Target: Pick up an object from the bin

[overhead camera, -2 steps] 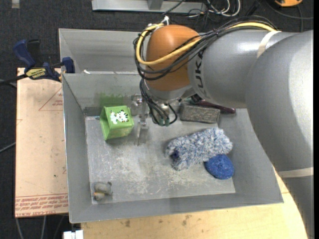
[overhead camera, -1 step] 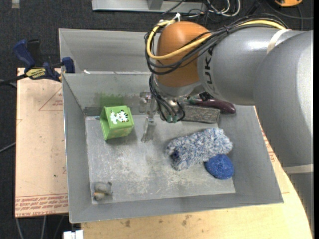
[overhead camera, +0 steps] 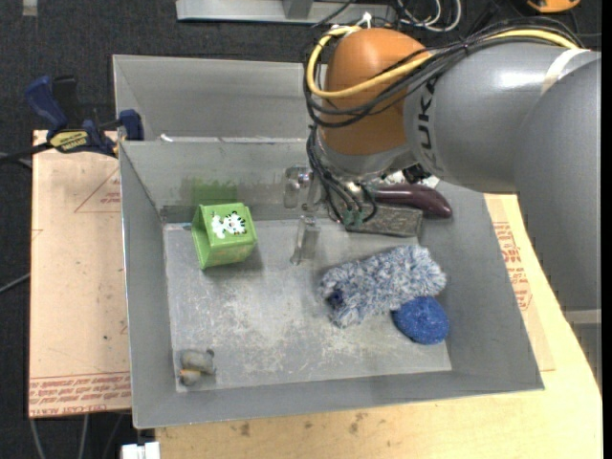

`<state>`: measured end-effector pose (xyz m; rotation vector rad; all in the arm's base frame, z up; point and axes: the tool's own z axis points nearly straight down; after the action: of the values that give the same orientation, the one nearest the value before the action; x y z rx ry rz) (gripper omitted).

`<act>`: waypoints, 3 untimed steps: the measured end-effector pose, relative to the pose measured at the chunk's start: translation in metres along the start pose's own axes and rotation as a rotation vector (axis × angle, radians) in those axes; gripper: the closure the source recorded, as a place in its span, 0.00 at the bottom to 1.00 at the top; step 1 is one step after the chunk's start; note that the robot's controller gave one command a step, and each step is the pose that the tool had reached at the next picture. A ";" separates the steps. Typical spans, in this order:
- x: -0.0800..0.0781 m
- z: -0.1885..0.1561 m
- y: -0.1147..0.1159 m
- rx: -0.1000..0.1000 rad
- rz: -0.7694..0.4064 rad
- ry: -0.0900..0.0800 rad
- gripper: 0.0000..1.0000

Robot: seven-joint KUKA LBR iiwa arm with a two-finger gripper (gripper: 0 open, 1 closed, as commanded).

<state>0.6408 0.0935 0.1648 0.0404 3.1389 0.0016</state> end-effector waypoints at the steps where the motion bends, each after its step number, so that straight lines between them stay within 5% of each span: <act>1: 0.011 0.019 -0.039 0.000 -0.045 -0.001 0.00; 3: 0.040 0.015 -0.074 -0.001 -0.044 0.000 0.00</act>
Offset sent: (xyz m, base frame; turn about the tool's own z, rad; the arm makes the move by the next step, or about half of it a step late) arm -0.0245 -0.0439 0.0052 -0.0138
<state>0.5992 0.0204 0.1495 -0.0291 3.1388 0.0034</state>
